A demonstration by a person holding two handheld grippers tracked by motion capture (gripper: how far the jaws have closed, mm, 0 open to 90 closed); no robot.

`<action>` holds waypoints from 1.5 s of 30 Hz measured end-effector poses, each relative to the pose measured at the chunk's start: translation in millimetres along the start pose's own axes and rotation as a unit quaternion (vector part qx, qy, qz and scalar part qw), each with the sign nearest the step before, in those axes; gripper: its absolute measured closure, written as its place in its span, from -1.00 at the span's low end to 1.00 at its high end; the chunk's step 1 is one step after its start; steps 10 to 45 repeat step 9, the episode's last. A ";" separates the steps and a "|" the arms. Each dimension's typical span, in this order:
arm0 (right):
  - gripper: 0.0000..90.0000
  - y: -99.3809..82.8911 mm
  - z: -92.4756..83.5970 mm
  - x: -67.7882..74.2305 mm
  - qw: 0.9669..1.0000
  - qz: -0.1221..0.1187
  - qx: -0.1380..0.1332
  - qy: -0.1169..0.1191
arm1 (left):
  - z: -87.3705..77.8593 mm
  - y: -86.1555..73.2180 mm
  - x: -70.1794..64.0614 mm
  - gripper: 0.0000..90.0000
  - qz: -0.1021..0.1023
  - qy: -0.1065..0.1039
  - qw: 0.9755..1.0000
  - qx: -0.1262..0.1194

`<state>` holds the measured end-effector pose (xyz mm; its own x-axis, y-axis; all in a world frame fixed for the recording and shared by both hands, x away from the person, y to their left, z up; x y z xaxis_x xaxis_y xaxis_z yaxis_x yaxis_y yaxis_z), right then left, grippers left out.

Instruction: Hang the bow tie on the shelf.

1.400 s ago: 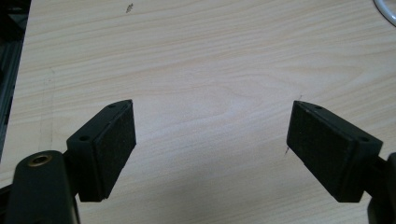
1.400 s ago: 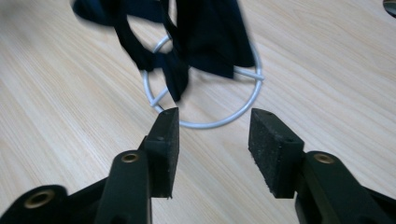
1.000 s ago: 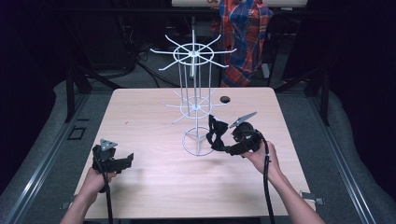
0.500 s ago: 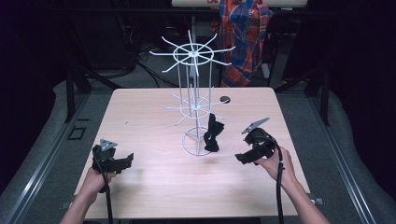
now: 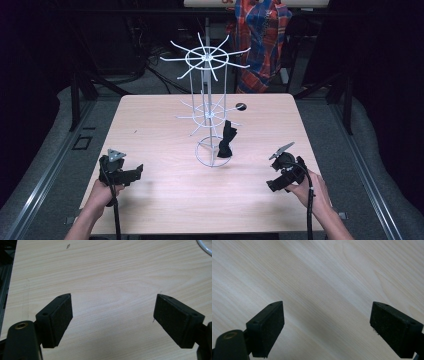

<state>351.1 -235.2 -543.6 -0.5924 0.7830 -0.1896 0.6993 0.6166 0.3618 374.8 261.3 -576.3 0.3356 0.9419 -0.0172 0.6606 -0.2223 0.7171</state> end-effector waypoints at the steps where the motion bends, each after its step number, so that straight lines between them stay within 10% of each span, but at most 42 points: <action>1: -0.73 -0.3 0.2 -1.9 1.000 -0.002 0.002 -0.003 | 0.1 0.2 -0.3 -0.65 0.000 0.000 1.000 0.000; 9: -0.87 2.0 10.7 -5.7 0.999 -0.025 0.025 -0.034 | 1.1 1.2 -2.4 -0.65 0.004 -0.001 1.000 0.002; 45: -0.87 2.0 10.7 -5.7 0.999 -0.025 0.025 -0.034 | 1.1 1.2 -2.4 -0.65 0.004 -0.001 1.000 0.002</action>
Point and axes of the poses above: each handheld gripper's, and its own axes: z roughly forward along the jaws, y roughly out of its top, x roughly to its left, the point moved 5 cm from there along z, roughly forward along the jaws, and after that the axes turned 4 degrees about -y, right-handed, at the moved point
